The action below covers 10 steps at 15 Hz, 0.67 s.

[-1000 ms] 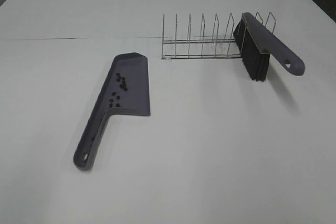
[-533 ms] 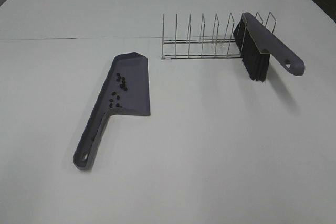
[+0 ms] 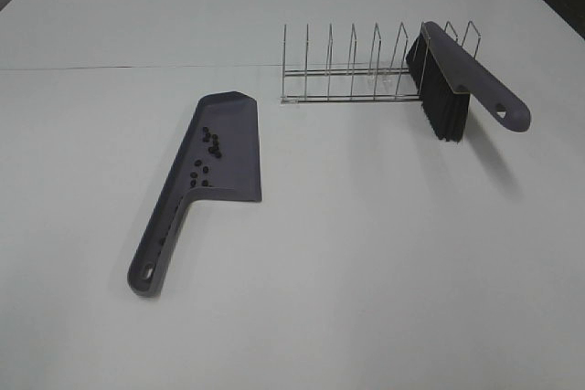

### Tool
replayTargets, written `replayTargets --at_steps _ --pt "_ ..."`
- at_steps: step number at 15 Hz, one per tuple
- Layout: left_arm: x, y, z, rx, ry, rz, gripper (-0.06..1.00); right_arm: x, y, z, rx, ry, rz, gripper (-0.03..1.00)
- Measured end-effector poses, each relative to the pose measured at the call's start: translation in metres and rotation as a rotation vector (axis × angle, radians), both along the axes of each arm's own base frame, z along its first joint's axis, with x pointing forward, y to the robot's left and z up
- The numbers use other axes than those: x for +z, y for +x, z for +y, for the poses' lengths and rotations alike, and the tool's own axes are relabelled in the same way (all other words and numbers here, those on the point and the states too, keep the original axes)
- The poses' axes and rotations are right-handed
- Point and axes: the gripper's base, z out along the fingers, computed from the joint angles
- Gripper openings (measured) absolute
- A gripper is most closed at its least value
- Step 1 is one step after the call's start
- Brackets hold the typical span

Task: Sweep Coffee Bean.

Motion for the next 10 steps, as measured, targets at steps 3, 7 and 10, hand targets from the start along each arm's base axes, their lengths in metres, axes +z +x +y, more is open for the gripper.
replayTargets --at_steps 3,7,10 --pt "0.0000 0.0000 0.0000 0.000 0.000 0.000 0.40 0.0000 0.0000 0.0000 0.000 0.000 0.000 0.63" --pt "0.0000 0.0000 0.0000 0.000 0.000 0.000 0.40 0.0000 0.0001 0.0002 -0.009 0.001 0.000 0.63" --pt "0.0000 0.0000 0.0000 0.000 0.000 0.000 0.40 0.0002 0.0006 0.0017 -0.048 0.013 0.000 0.63"
